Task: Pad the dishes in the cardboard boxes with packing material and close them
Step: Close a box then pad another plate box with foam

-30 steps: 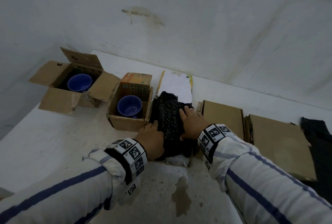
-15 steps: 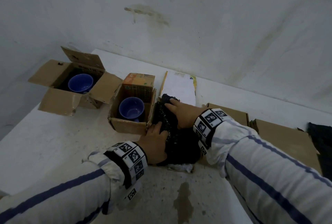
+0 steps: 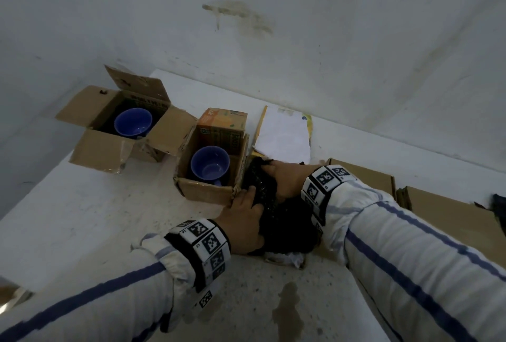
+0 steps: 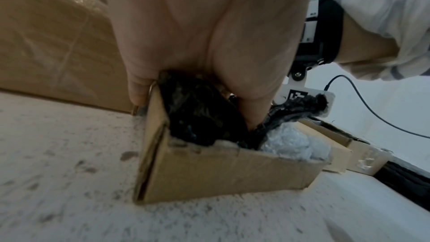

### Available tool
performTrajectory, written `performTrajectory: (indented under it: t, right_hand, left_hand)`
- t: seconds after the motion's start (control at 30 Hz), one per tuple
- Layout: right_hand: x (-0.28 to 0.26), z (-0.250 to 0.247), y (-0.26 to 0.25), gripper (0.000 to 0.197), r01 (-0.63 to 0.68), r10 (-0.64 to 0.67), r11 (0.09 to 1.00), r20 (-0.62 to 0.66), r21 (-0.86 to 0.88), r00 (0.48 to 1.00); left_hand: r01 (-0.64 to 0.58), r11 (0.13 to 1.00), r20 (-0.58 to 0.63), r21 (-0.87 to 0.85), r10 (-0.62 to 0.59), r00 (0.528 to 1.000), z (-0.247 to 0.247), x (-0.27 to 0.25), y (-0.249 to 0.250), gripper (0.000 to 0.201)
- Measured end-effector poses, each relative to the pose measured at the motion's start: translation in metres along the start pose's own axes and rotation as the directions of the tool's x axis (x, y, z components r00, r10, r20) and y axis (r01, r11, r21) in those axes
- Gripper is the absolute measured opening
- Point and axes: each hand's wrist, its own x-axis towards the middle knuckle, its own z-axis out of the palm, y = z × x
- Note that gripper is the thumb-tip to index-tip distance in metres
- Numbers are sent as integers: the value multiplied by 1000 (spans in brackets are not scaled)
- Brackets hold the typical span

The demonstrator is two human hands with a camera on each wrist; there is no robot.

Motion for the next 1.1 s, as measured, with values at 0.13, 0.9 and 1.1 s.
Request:
performTrajectory:
  t: [0.13,0.9,1.1]
  right_hand:
    - [-25,-11,9,78,26,-18,993,-68,116,998]
    - [-86,74,-19,23,6,-11,978,25,211,1000]
    - [-105,76,2,15,81,86,849,-288,522,954]
  left_hand:
    - [-6,1000,35,8,6,999,-3,-2,-2,74]
    - [11,995,47,98,-16,999,0,-25,2,68]
    - [6,995,-117,104,7,993,-17,-32,30,49]
